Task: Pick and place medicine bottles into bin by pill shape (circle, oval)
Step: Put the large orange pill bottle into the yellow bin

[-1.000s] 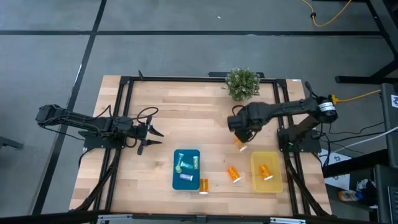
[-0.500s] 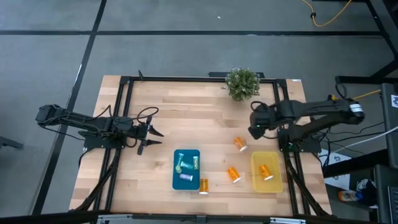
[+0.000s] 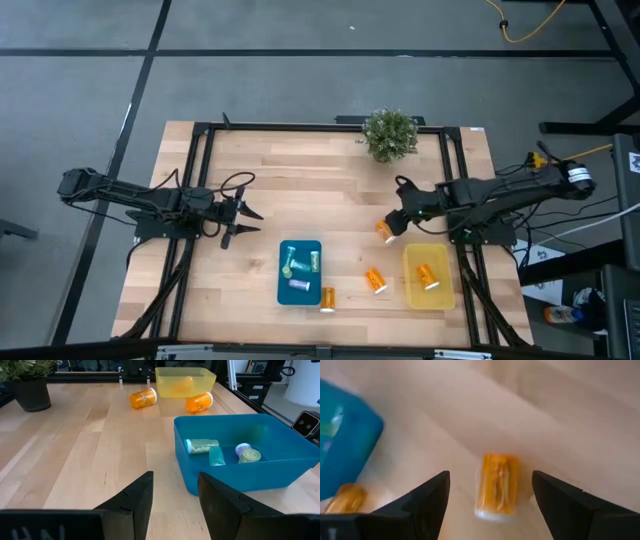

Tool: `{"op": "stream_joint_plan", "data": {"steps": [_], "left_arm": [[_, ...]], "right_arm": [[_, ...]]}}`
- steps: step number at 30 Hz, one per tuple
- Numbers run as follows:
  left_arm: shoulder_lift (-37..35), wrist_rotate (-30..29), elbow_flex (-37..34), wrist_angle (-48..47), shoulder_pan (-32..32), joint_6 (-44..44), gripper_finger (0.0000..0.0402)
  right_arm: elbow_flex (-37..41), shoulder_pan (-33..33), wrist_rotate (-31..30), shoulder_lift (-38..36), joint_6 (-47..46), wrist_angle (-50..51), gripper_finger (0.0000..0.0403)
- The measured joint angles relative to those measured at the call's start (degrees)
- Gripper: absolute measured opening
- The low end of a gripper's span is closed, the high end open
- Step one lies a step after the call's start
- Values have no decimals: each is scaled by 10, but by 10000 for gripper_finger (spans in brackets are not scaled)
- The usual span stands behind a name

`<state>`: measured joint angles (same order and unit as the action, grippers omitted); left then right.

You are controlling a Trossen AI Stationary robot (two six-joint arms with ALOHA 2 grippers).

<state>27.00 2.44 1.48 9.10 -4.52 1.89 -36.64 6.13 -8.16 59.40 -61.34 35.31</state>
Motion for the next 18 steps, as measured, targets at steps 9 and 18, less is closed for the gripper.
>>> {"op": "stream_joint_plan", "data": {"steps": [9, 18], "left_arm": [[0, 0, 0, -2, 0, 0, 147], [0, 0, 0, -7, 0, -11, 147]], "right_arm": [[-36, -11, -11, 103, 18, -3, 284], [-38, 17, 35, 171, 17, -17, 284]]}}
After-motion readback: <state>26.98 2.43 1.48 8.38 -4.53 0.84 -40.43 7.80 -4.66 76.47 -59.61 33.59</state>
